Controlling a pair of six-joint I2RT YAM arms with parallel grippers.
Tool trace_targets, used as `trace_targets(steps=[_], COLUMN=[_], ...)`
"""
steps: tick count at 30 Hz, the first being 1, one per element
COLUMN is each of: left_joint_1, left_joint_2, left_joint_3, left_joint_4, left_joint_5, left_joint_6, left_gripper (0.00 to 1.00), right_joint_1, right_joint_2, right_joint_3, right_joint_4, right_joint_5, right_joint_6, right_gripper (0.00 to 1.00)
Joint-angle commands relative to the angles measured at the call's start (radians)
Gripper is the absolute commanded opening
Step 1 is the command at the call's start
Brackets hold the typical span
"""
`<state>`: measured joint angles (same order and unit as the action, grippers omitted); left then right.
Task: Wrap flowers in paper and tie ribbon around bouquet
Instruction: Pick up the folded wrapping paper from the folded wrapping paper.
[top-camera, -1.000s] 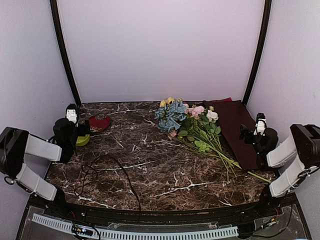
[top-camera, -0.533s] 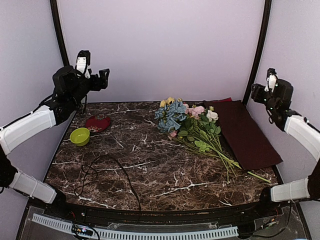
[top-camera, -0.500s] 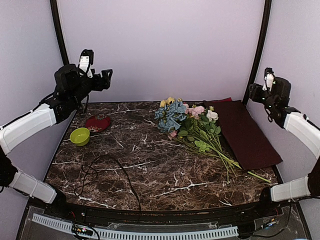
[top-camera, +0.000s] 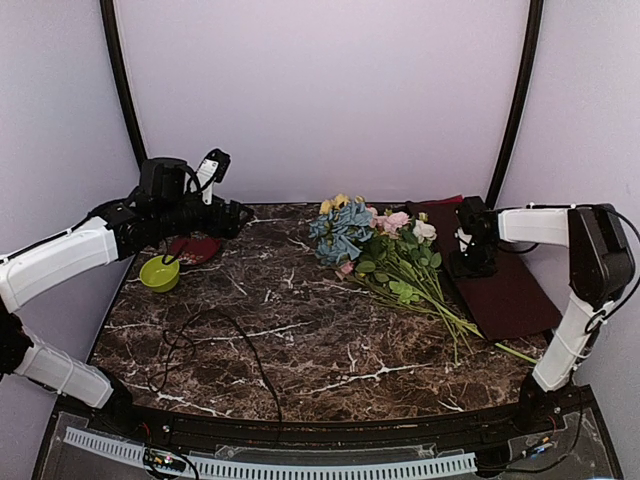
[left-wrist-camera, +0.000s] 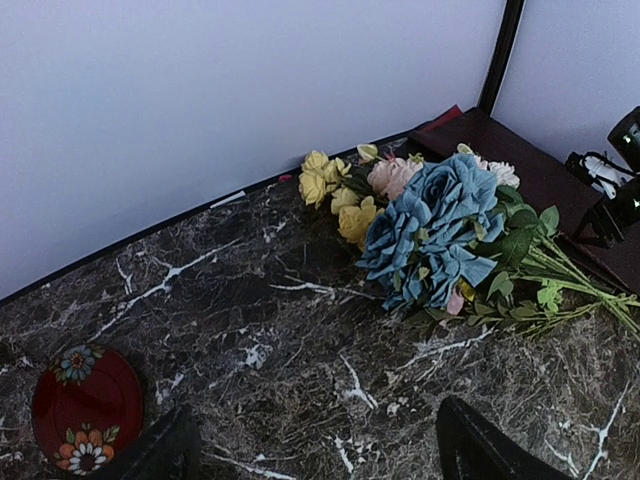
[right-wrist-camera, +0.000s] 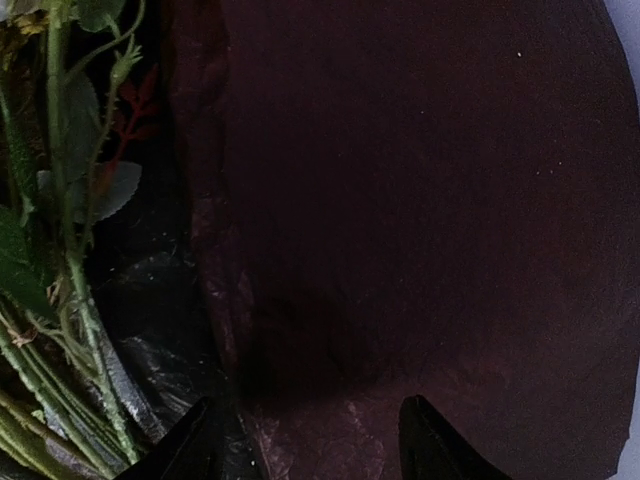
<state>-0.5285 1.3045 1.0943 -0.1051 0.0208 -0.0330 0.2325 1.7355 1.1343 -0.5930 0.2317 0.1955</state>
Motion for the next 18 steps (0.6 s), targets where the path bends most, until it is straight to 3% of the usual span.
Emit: trace_targets(steps=[1, 11, 18], left_joint_1=[0.000, -0.001, 0.000], left_joint_2=[-0.037, -0.047, -0.063], left_joint_3=[-0.050, -0.147, -0.163], left_joint_4=[0.012, 0.080, 0.097], left_joint_5=[-0.002, 0.014, 0.030], left_joint_6=[0.048, 0.080, 0.083], left_gripper=[0.84, 0.85, 0.85], right_joint_1=[0.004, 0.048, 0.049], right_joint_2=[0.047, 0.118, 0.155], right_joint_3=[0.064, 0.087, 0.089], right_joint_4=[-0.030, -0.055, -0.057], right_joint_5=[0.039, 0.107, 0.207], right_joint_6=[0.010, 0.026, 0.040], right_gripper=[0.59, 0.60, 0.47])
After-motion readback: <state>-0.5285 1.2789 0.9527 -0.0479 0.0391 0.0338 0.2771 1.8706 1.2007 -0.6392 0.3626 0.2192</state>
